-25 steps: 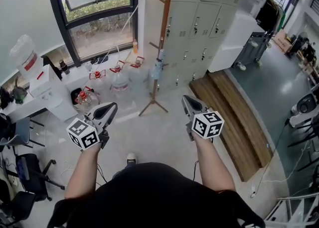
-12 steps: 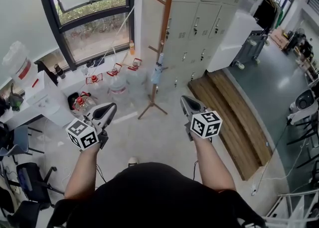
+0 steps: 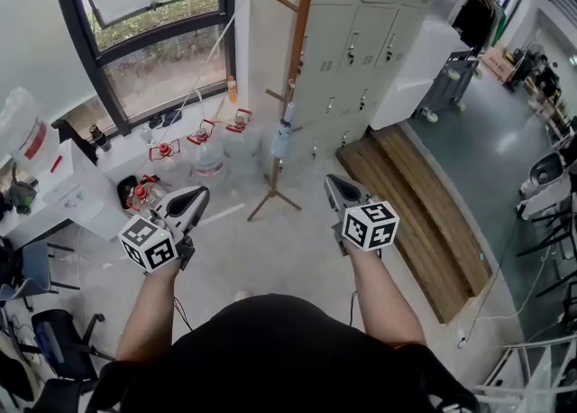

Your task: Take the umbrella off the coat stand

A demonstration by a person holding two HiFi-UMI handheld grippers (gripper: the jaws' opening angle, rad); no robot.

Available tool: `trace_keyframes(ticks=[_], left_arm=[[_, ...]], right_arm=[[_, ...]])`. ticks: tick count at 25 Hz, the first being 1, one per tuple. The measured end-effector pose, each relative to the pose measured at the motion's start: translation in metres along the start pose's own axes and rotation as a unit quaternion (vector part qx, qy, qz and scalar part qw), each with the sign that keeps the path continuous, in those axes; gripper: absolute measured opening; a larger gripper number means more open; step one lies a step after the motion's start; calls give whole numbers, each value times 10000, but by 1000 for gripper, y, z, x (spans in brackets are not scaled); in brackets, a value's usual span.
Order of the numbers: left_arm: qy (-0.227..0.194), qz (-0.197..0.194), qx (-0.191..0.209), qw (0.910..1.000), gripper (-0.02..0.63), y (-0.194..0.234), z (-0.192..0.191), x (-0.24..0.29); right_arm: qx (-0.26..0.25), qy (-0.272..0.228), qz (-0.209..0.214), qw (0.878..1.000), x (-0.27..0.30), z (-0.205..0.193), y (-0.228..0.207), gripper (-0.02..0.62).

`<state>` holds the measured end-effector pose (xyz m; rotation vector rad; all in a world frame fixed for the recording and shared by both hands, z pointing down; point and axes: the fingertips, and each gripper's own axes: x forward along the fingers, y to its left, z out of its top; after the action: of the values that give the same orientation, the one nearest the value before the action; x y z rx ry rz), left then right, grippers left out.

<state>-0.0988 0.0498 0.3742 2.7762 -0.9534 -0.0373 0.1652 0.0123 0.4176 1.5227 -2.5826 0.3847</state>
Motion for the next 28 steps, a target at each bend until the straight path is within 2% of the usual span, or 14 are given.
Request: trace_keyframes(ticks=[28], left_arm=[[31,-215,-152,9996,23,107,17,-6]], right_arm=[[37,252,-123,9996,87,7,35,13]])
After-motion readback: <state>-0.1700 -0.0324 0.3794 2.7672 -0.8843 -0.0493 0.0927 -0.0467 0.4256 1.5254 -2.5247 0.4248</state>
